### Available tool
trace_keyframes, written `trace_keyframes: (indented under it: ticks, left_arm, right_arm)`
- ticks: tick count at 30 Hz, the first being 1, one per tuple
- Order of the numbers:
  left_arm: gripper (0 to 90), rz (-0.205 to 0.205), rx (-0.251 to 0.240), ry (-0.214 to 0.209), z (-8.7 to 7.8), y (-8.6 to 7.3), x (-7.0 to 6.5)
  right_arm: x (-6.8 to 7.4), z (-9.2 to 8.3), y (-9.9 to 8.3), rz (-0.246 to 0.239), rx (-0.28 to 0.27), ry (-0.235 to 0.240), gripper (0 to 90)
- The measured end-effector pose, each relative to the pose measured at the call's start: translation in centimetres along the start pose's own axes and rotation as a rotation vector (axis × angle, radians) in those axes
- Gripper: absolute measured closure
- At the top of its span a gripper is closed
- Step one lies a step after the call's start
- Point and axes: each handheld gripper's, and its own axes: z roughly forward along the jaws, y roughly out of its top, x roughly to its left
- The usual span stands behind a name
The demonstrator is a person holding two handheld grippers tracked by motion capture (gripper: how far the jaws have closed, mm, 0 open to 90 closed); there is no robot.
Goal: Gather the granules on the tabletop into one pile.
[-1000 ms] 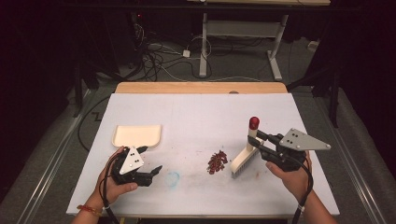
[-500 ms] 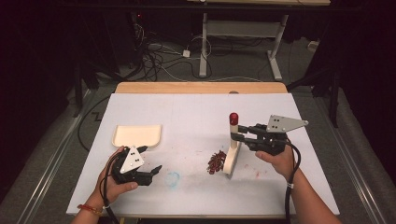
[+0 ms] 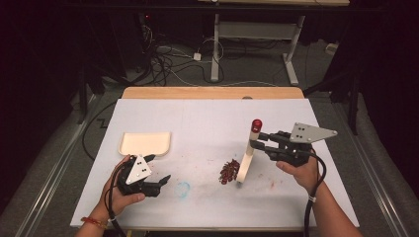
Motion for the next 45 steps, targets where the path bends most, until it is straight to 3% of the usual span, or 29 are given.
trace_keyframes:
  ticks: [7, 11, 17, 21, 27, 31, 34, 37, 45]
  left_arm:
    - [17.8, -0.004, 0.002, 0.003, -0.1, 0.1, -0.1]
    - [17.8, -0.003, -0.002, 0.009, -0.2, 0.0, -0.1]
    - [17.8, -0.004, -0.009, 0.011, -0.4, 0.0, -0.1]
    - [17.8, -0.006, -0.018, 0.011, -0.5, 0.0, -0.2]
    - [17.8, 0.006, -0.018, 0.014, -0.5, 0.1, -0.4]
    - [17.8, 0.014, -0.019, 0.014, -0.5, 0.2, -0.5]
    - [17.8, 0.012, -0.017, 0.01, -0.4, 0.2, -0.4]
    - [17.8, 0.017, -0.012, 0.008, -0.3, 0.2, -0.4]
    - [17.8, 0.014, -0.008, 0.006, -0.1, 0.3, -0.4]
  right_arm:
    - [1.7, -3.3, 1.4, -0.028, 0.031, -0.155, 69.4]
    - [3.1, -5.0, 2.0, -0.003, 0.05, -0.255, 69.4]
    - [5.1, -7.0, 1.8, 0.041, 0.122, -0.39, 69.4]
    - [6.5, -8.1, 1.7, 0.074, 0.159, -0.428, 69.4]
    - [7.6, -8.7, 1.1, 0.135, 0.224, -0.44, 69.4]
    - [7.3, -7.8, 0.5, 0.163, 0.27, -0.494, 69.4]
    - [6.5, -7.3, 0.1, 0.213, 0.261, -0.502, 69.5]
    - [5.6, -6.4, 0.1, 0.203, 0.267, -0.543, 69.4]
    - [0.8, -3.2, -0.8, 0.248, 0.302, -0.63, 68.9]
